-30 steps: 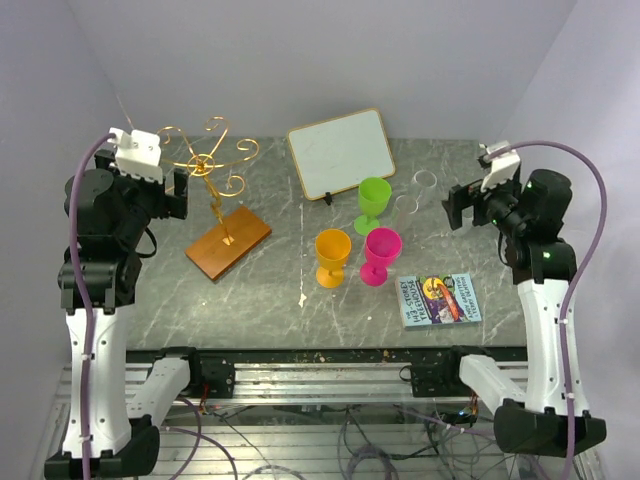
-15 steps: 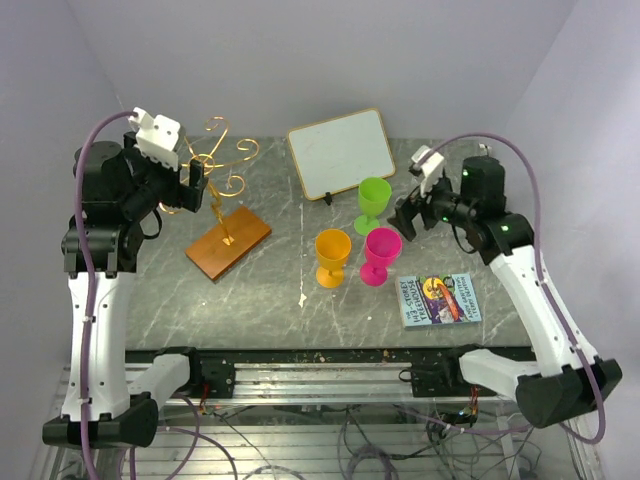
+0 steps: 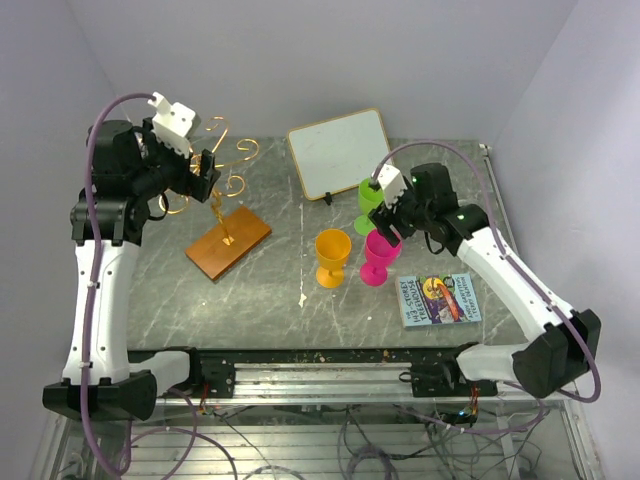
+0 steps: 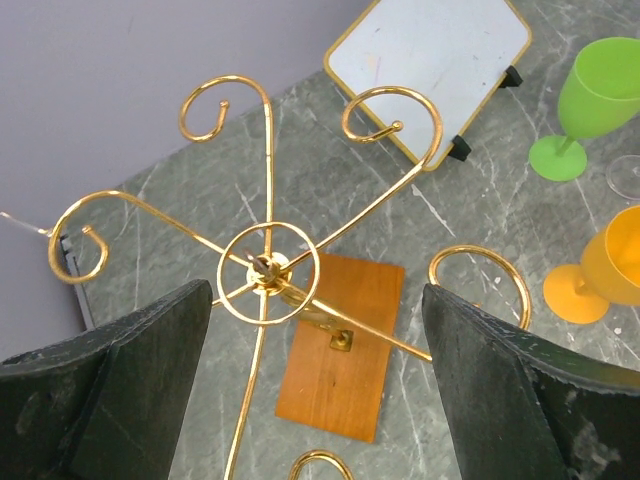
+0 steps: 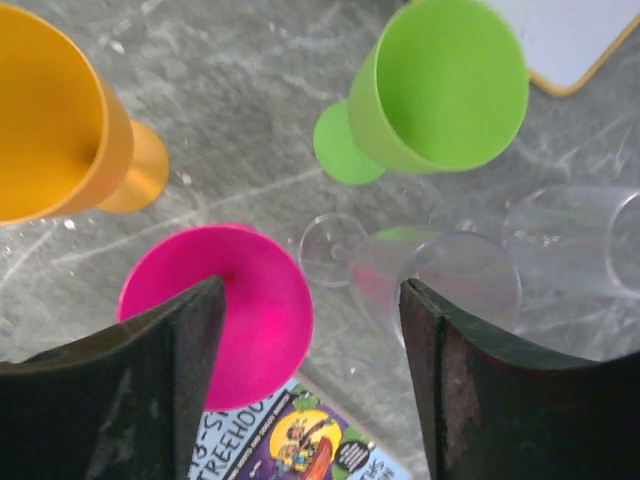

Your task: Place the wine glass upside down on the wine glass rack

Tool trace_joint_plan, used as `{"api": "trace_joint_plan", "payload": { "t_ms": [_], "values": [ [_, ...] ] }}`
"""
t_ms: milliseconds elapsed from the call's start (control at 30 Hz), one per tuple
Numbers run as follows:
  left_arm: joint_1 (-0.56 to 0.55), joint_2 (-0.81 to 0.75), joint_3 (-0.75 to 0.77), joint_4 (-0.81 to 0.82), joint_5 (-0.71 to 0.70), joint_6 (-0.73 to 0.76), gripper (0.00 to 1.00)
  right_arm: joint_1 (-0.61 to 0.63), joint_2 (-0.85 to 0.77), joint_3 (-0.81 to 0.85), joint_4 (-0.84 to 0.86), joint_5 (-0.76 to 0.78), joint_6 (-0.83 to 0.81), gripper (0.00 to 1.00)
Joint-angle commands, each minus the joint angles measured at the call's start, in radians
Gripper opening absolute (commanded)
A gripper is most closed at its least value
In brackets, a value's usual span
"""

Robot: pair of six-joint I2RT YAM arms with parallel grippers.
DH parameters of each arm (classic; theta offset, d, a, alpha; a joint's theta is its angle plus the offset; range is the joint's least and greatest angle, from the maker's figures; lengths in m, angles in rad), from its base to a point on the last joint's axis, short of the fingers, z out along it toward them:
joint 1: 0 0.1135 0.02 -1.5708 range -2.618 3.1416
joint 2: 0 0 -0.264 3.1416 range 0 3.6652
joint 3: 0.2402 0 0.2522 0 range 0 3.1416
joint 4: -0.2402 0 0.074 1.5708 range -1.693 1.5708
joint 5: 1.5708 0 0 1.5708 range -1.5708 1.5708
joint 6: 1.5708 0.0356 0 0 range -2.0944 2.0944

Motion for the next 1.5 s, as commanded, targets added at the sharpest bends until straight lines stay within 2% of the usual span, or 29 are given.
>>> {"api": "trace_joint_plan", "payload": {
  "t_ms": [0, 200, 333, 633, 767, 933, 1300, 1467],
  "values": [
    [-0.049, 0.0, 0.014, 0.04, -0.014, 0.021, 0.97, 0.02, 0.029, 0.008, -0.08, 0.122, 0.004, 0.66],
    [-0.105, -0.014, -0.019, 0.074, -0.08, 0.027, 0.97, 0.02, 0.075, 0.046, -0.18, 0.122, 0.009, 0.57],
    [-0.122, -0.015, -0.035, 0.074, -0.104, 0.029, 0.97, 0.02, 0.083, 0.041, -0.189, 0.116, 0.019, 0.52],
    [-0.15, -0.026, -0.06, 0.084, -0.114, 0.031, 0.96, 0.02, 0.091, 0.094, -0.177, 0.17, 0.02, 0.51],
    [-0.16, -0.027, -0.062, 0.085, -0.118, 0.032, 0.96, 0.02, 0.114, 0.135, -0.185, 0.159, 0.022, 0.53],
    [-0.168, -0.035, -0.06, 0.083, -0.131, 0.041, 0.96, 0.019, 0.135, 0.163, -0.192, 0.158, 0.017, 0.52],
    [-0.172, -0.048, -0.077, 0.09, -0.135, 0.043, 0.96, 0.019, 0.174, 0.216, -0.231, 0.155, 0.008, 0.17],
    [-0.173, -0.05, -0.085, 0.088, -0.14, 0.053, 0.97, 0.019, 0.163, 0.237, -0.239, 0.174, 0.005, 0.07]
  ]
}}
